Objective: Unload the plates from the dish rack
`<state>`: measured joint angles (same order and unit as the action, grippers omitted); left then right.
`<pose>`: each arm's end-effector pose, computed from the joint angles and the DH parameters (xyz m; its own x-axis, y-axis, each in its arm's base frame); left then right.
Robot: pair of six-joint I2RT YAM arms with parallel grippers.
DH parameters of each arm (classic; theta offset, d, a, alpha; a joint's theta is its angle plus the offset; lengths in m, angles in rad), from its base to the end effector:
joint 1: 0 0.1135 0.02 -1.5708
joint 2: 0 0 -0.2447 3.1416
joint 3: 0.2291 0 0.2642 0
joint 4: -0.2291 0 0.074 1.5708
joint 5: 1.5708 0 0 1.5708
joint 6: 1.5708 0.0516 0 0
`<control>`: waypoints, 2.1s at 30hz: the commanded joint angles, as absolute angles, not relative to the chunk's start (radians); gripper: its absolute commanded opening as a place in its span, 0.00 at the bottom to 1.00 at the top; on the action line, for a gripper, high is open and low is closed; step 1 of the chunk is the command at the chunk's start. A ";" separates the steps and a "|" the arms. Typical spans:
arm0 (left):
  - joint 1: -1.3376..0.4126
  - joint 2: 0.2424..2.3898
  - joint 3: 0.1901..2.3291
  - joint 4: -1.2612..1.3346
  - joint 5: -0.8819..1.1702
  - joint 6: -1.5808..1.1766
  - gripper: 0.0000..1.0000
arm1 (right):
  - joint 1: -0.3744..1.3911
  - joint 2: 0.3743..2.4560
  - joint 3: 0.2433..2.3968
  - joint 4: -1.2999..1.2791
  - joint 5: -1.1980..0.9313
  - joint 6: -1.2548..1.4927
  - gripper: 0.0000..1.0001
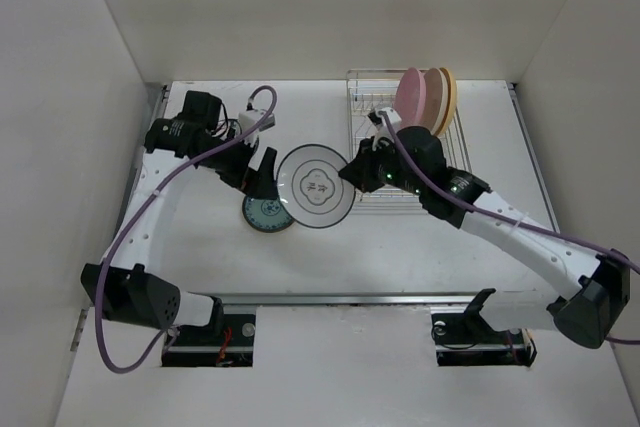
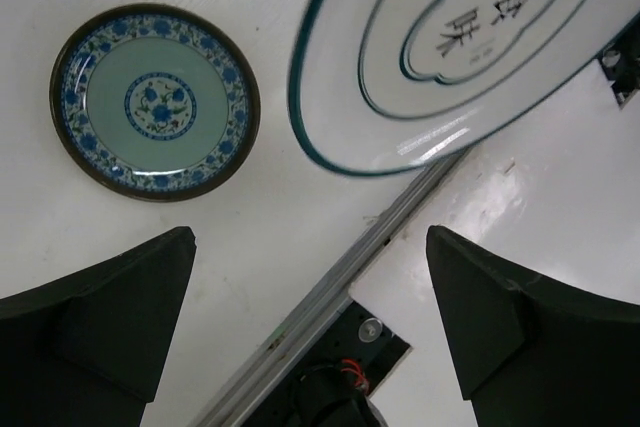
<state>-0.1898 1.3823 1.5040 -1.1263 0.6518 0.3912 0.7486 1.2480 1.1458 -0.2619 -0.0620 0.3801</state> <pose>0.2730 -0.0843 0.3476 -0.5871 0.4215 -0.6911 0.7501 0.6043 -0.2687 0.2335 0.2213 0.3343 -0.5100 0.0316 -0.8596 -0.5734 0.7324 0.3672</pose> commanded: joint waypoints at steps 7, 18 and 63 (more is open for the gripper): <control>-0.195 1.269 1.365 -1.051 0.603 0.489 1.00 | 0.795 1.279 1.152 0.123 -0.351 0.436 0.00; -0.195 1.268 1.494 -1.223 0.848 0.513 0.00 | 0.804 1.371 1.134 0.213 -0.437 0.445 0.00; 0.250 2.206 1.948 -0.836 0.413 -0.095 0.57 | 0.641 1.732 1.482 -0.113 -0.026 0.382 0.62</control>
